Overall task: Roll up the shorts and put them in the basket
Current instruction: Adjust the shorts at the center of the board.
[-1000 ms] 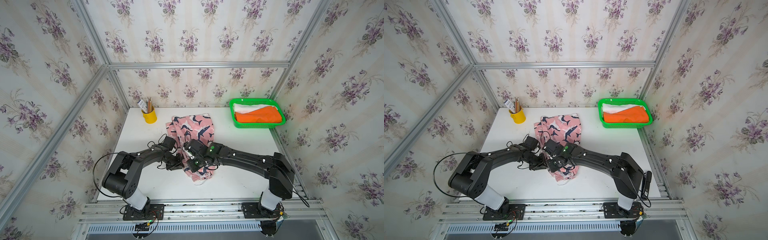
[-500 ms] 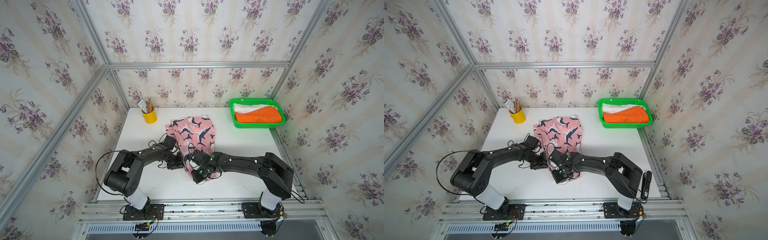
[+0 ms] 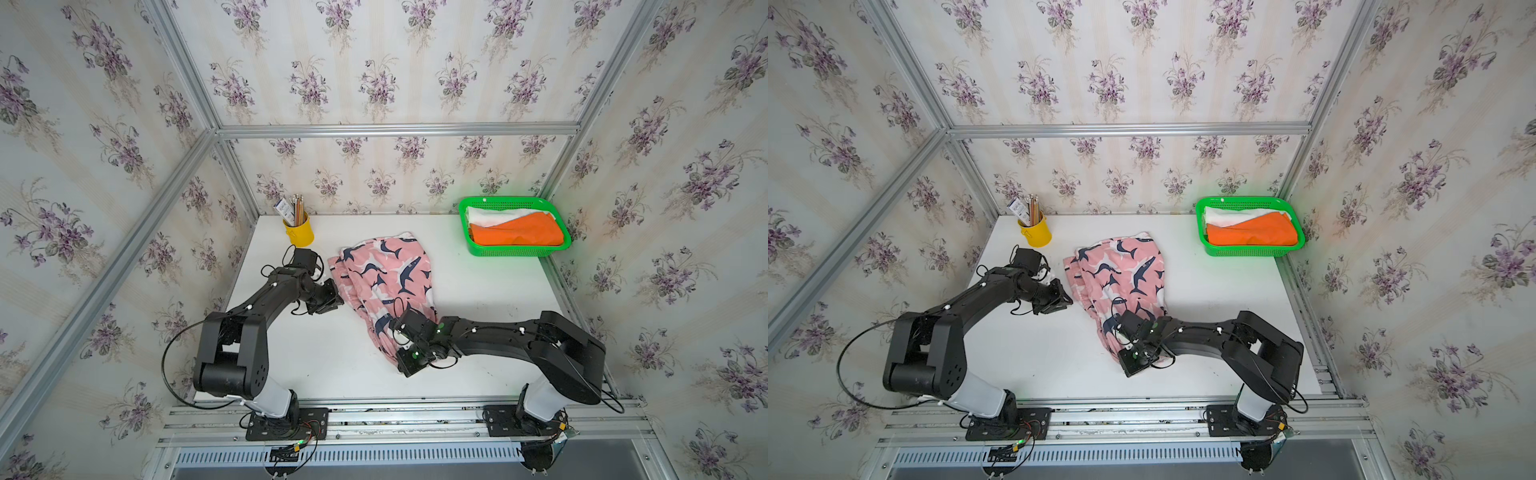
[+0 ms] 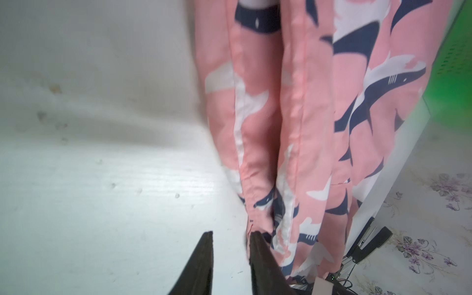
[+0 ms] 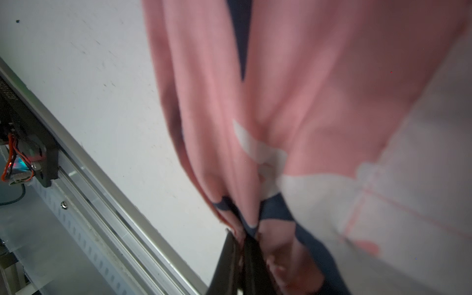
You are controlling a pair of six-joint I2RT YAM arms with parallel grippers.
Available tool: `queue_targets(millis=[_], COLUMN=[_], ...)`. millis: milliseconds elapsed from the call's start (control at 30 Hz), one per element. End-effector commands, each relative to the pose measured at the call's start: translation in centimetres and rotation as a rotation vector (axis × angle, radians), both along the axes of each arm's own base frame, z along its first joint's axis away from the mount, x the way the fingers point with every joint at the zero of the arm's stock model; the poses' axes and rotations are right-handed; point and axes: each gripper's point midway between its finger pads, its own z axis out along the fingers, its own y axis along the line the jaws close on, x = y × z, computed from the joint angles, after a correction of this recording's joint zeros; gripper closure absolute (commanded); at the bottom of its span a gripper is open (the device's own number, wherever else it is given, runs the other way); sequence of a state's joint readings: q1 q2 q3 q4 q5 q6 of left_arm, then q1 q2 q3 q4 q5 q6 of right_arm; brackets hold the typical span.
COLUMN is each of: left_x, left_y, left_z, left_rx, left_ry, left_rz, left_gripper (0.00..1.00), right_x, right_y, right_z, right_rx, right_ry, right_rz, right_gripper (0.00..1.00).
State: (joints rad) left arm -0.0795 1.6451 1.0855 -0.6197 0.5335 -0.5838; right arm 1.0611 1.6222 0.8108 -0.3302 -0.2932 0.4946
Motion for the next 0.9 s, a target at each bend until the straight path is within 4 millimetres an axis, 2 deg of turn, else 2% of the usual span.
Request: queue_targets(millis=[0, 133, 333, 500, 600, 733, 867], left_x=[3.2, 8.1, 13.6, 17.6, 19.1, 20.0, 20.4], left_y=[-0.2, 1.0, 2.4, 1.6, 1.0, 1.0, 0.7], left_z=[0.6, 0.1, -3.3, -4.8, -5.3, -6.6, -7.5], left_rx=[0.002, 0.048, 0.100, 0.024, -0.013, -0.009, -0.033], left_ry=[-0.028, -0.043, -0.055, -0.110, -0.120, -0.100, -0.084], left_rz=[-0.021, 0.035, 0.076, 0.094, 0.102, 0.106, 0.106], left_gripper=[0.62, 0.55, 0.50, 0.51, 0.53, 0.57, 0.70], right_x=[-1.6, -1.8, -1.8, -1.8, -2.0, -1.8, -1.6], right_y=[-3.6, -4.1, -4.4, -4.1, -4.3, -4.1, -3.7], right_z=[-1.6, -1.8, -2.0, -2.0, -2.2, -2.2, -2.1], right_rx=[-0.130, -0.136, -0.140, -0.126, -0.130, -0.125, -0.125], right_ry=[0.054, 0.053, 0.058, 0.075, 0.084, 0.085, 0.082], right_rz=[-0.022, -0.025, -0.030, -0.049, -0.064, -0.071, -0.071], right_gripper=[1.00, 1.00, 1.00, 1.00, 1.00, 1.00, 1.00])
